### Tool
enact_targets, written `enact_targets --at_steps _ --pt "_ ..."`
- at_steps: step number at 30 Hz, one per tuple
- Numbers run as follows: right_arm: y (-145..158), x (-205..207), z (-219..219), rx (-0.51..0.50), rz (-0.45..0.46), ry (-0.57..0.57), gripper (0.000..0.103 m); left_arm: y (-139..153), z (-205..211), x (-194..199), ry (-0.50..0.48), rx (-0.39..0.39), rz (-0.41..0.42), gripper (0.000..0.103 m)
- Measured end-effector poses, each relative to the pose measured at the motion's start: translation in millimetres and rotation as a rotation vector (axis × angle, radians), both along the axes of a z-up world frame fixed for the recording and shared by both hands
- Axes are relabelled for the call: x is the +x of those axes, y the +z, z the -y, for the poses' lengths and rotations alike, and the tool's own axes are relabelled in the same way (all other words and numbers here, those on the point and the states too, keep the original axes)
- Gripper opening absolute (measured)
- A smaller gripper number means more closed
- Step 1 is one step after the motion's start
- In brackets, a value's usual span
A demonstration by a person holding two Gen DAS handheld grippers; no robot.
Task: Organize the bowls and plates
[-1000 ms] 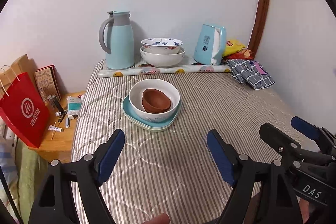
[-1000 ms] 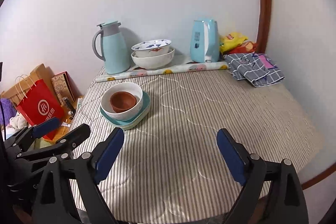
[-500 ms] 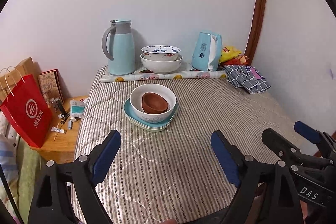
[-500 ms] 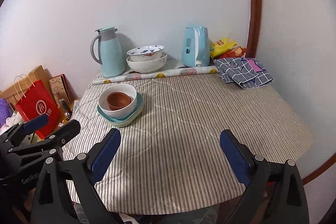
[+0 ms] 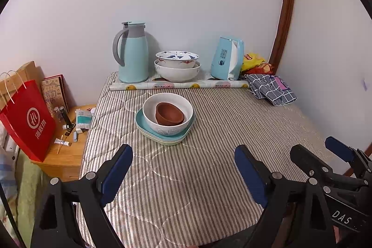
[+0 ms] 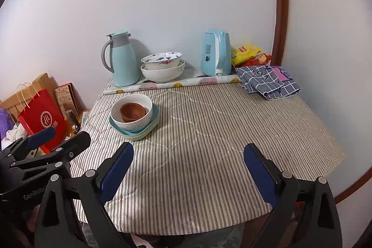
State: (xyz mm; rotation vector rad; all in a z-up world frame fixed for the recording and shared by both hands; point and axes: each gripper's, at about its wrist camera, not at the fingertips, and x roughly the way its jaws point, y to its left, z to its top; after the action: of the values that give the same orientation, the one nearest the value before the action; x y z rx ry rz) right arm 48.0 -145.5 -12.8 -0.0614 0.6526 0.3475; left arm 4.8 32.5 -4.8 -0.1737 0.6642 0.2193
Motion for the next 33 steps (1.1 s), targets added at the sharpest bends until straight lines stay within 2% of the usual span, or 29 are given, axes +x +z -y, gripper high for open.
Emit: enact_targets --at_steps 33 --pt "2.2 -2.4 1.1 -0.005 0.008 -0.006 0.095 3.1 0.0 -5.3 0.004 0.023 0.004 0.089"
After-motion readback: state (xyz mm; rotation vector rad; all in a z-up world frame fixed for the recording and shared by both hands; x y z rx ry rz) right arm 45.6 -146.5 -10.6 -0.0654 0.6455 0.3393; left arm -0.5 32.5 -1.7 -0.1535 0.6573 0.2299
